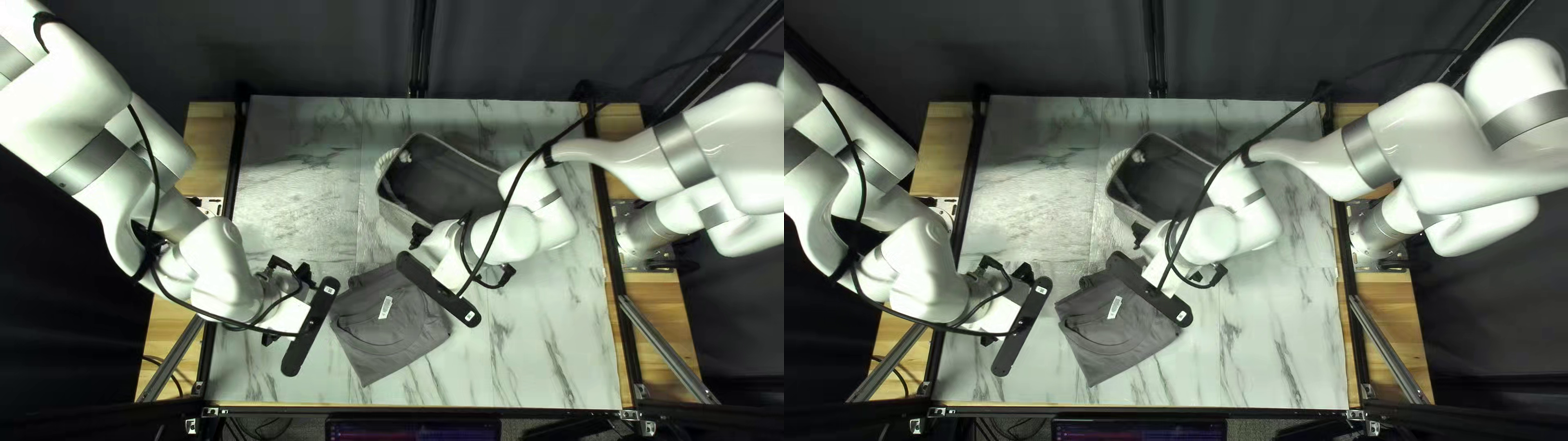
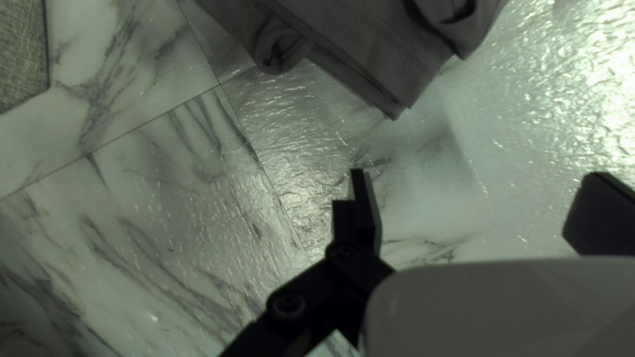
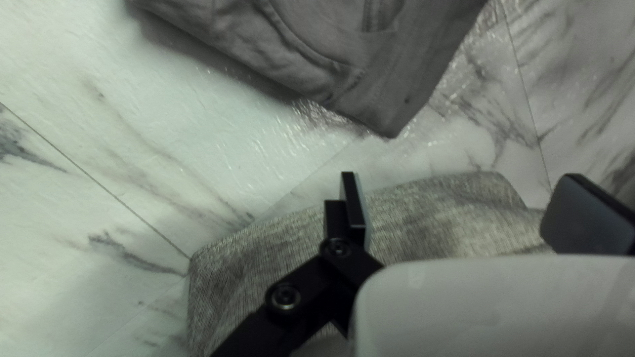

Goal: Pick up a folded sweatshirt and place it into a fabric basket

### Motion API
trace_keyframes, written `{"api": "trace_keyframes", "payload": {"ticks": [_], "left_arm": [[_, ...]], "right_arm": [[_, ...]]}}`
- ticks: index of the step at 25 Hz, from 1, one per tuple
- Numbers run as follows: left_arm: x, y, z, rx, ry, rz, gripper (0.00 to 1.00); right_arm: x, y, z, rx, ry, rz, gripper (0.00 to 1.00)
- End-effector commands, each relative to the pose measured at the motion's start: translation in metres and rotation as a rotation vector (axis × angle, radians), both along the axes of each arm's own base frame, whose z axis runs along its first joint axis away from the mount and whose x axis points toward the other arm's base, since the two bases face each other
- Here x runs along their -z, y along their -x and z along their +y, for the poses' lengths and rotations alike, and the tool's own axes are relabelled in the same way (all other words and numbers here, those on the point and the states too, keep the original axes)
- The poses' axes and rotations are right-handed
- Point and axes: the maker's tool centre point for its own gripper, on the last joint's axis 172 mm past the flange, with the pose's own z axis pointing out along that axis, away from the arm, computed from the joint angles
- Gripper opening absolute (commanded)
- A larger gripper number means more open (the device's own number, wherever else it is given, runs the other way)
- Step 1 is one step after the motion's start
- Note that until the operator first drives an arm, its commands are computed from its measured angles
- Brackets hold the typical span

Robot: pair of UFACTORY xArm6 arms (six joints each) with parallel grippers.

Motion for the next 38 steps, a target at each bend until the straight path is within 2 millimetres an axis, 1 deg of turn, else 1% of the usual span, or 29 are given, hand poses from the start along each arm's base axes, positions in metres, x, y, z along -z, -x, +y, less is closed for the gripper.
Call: {"api": "trace_keyframes", "payload": {"ticks": [1, 6, 10, 13, 16, 19, 25, 31, 38], "left_arm": [[0.004, -0.001, 0.002, -0.026, 0.020, -0.011, 1.00], [0.006, -0.003, 0.004, -0.062, 0.046, -0.001, 1.00], [0.002, -0.008, 0.003, -0.108, 0.075, 0.013, 1.00], [-0.004, -0.012, 0.006, -0.170, 0.111, 0.027, 1.00], [-0.006, -0.010, 0.010, -0.281, 0.182, 0.027, 1.00], [-0.008, -0.014, 0.009, -0.333, 0.208, 0.033, 1.00], [-0.008, -0.013, 0.009, -0.375, 0.218, 0.033, 1.00], [-0.009, -0.015, 0.007, -0.387, 0.225, 0.025, 1.00], [-0.012, -0.014, 0.005, -0.371, 0.229, 0.019, 1.00]], "right_arm": [[0.001, 0.000, 0.005, -0.012, 0.007, 0.004, 1.00], [0.015, -0.002, 0.013, -0.023, 0.042, 0.024, 1.00], [0.023, -0.003, 0.014, -0.025, 0.083, 0.038, 1.00], [0.023, 0.000, 0.015, -0.035, 0.115, 0.044, 1.00], [0.022, 0.003, 0.019, -0.048, 0.138, 0.049, 1.00], [0.021, 0.004, 0.021, -0.060, 0.150, 0.052, 1.00], [0.017, 0.006, 0.024, -0.097, 0.168, 0.072, 1.00], [0.007, 0.006, 0.034, -0.238, 0.177, 0.109, 1.00], [0.005, 0.005, 0.041, -0.328, 0.141, 0.126, 1.00]]}}
